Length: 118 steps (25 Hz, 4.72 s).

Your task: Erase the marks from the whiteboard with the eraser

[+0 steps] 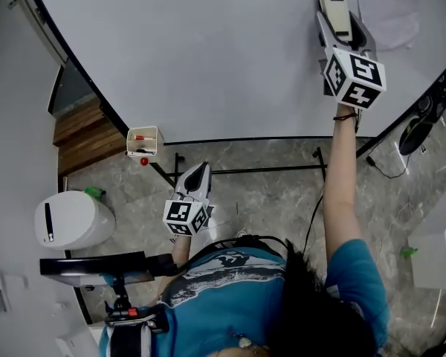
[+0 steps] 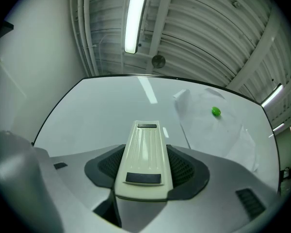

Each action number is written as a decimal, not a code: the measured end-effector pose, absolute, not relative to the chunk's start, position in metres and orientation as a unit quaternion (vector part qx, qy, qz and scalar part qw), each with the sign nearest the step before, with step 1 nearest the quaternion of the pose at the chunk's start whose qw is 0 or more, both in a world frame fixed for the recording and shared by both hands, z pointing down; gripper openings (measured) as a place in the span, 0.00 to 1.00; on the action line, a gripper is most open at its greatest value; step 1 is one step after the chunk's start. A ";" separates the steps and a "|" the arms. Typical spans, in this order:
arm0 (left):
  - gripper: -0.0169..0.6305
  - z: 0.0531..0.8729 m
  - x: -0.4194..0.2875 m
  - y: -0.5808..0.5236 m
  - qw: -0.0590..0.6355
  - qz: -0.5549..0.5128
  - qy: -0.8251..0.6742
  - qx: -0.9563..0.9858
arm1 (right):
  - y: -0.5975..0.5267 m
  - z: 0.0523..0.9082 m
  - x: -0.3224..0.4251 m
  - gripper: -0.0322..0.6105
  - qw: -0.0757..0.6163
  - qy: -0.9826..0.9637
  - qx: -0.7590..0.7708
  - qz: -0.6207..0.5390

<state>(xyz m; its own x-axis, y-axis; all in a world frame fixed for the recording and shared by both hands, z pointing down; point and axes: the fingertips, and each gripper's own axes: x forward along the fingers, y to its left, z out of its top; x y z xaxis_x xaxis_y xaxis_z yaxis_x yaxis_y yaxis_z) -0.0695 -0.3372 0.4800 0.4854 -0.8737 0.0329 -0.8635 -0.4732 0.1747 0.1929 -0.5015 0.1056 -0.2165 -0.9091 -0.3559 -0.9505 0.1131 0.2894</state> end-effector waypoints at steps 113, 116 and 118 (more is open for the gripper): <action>0.03 0.507 -0.085 -0.338 0.114 -0.018 -0.510 0.853 | -0.505 0.194 0.035 0.46 -0.138 0.730 -0.500 0.445; 0.03 0.508 -0.079 -0.340 0.115 -0.017 -0.504 0.856 | -0.512 0.164 0.073 0.46 -0.120 0.720 -0.523 0.441; 0.03 0.509 -0.077 -0.341 0.116 -0.017 -0.502 0.857 | -0.517 0.151 0.097 0.46 -0.109 0.717 -0.538 0.430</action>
<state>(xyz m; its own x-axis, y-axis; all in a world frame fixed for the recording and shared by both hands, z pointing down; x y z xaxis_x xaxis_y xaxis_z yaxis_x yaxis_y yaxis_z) -0.0767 -0.3410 0.5095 0.4946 -0.8647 0.0881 -0.8570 -0.4683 0.2151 0.0971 -0.5170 0.1505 -0.3973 -0.8652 -0.3060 -0.6781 0.0520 0.7331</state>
